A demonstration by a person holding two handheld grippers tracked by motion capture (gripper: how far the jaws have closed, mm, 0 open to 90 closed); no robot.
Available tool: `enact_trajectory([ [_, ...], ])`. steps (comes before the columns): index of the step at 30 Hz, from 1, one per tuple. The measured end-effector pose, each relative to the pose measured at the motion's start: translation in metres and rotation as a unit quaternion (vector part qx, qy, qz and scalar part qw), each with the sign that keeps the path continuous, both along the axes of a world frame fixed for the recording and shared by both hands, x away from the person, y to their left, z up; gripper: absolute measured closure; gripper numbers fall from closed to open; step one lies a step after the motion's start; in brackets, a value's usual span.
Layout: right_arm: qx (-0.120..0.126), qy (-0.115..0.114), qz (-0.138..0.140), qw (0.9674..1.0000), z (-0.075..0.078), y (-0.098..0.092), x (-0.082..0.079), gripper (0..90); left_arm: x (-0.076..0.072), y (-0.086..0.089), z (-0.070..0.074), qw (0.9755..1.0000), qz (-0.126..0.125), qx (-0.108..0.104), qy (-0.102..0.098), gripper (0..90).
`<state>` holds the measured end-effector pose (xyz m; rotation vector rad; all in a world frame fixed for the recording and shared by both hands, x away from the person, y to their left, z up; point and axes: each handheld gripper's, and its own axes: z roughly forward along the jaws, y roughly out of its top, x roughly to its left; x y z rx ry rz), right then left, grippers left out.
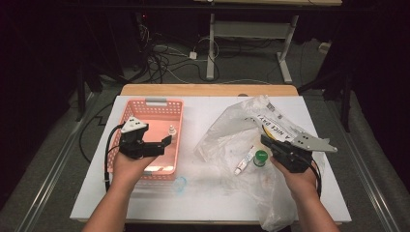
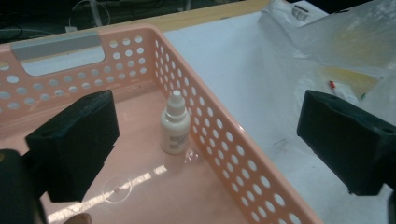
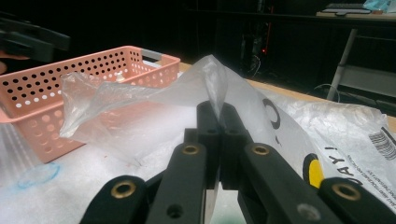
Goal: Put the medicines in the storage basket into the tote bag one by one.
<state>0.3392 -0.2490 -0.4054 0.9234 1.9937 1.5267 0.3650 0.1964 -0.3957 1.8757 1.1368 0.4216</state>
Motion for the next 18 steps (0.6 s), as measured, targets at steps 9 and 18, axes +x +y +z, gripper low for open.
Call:
enact_trajectory([
  [9,-0.001,0.003,0.0,1.0,-0.002,0.001,0.001,90.0,0.043,-0.009,-0.02,0.9975,0.0,0.033,0.063,26.5],
  [18,0.004,-0.001,-0.002,1.0,0.001,-0.002,0.0,90.0,0.069,-0.021,-0.032,0.9911,-0.013,0.059,0.118,39.6],
])
